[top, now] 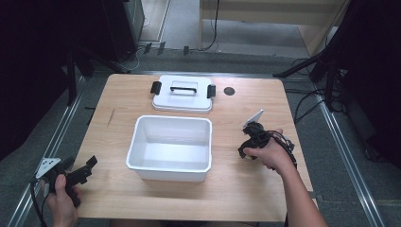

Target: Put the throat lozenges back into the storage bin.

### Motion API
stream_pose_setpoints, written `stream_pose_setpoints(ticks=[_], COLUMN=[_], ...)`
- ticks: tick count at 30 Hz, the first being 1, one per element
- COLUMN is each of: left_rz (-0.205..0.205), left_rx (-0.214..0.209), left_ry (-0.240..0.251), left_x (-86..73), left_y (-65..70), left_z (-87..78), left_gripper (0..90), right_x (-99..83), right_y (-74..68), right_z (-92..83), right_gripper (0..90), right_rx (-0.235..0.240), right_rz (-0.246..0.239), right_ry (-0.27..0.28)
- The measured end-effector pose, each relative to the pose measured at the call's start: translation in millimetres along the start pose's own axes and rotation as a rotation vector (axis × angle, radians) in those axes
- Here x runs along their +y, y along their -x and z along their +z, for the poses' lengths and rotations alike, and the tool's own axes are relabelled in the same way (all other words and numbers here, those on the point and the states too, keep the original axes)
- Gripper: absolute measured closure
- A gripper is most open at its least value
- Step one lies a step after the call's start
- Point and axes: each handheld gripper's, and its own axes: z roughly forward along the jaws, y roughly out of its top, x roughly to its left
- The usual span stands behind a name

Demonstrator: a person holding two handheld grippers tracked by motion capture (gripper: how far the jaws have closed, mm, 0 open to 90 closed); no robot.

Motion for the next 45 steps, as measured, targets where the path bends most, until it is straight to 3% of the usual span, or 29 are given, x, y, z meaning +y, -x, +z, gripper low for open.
stream_pose_setpoints(ticks=[26,45], left_rz=[-0.009,-0.001], left_rx=[-0.007,-0.001], left_ry=[-0.011,-0.004], left_x=[0.4,0.3], left_y=[-0.8,0.2], left_z=[0.9,0.6], left_gripper=[6.2,6.2], right_x=[5.3,10.8], right_y=[-31.5,-47.1], right_z=[-43.9,-82.2], right_gripper=[20.3,20.3], right_rx=[-0.028,-0.041], right_rz=[-0.190,-0.238], right_ry=[0.033,0.043])
